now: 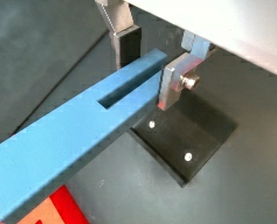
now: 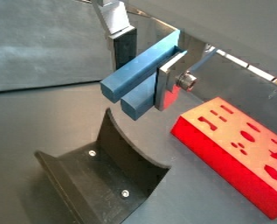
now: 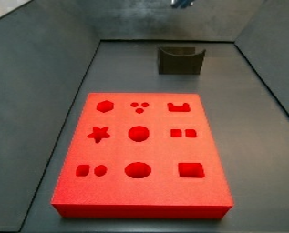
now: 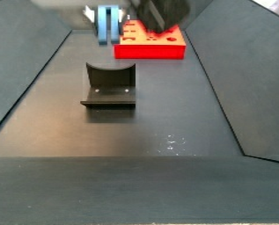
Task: Pick up the double-square object. Move up. Rotate the double-square object. Place the double-square object on the fixture. Regrasp the double-square object. Move to above the board. Insert the double-square object.
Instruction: Place the double-square object on the fixture.
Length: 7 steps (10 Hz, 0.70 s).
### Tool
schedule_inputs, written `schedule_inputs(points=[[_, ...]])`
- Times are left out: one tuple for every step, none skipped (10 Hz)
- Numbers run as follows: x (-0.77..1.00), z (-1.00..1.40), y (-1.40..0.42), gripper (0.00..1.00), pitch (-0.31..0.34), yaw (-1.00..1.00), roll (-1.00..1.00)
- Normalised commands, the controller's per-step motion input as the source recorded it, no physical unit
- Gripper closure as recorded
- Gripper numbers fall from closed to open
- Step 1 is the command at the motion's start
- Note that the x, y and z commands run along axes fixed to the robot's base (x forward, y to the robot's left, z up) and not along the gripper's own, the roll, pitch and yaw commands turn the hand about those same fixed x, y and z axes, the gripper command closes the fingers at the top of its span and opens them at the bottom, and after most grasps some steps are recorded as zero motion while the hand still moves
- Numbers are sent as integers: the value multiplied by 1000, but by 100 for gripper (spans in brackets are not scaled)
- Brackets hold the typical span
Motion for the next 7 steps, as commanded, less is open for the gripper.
schedule_inputs(points=[[111,-1000,74,100,21,-149,-1000],[122,-1000,75,100,38,-148,-1000],[133,-1000,84,100,47,-150,-1000],[140,-1000,90,100,42,-157,-988],[147,-1000,94,100,30,-143,-821],[155,-1000,100,100,21,-129,-652],[163,-1000,106,100,19,-116,-483]])
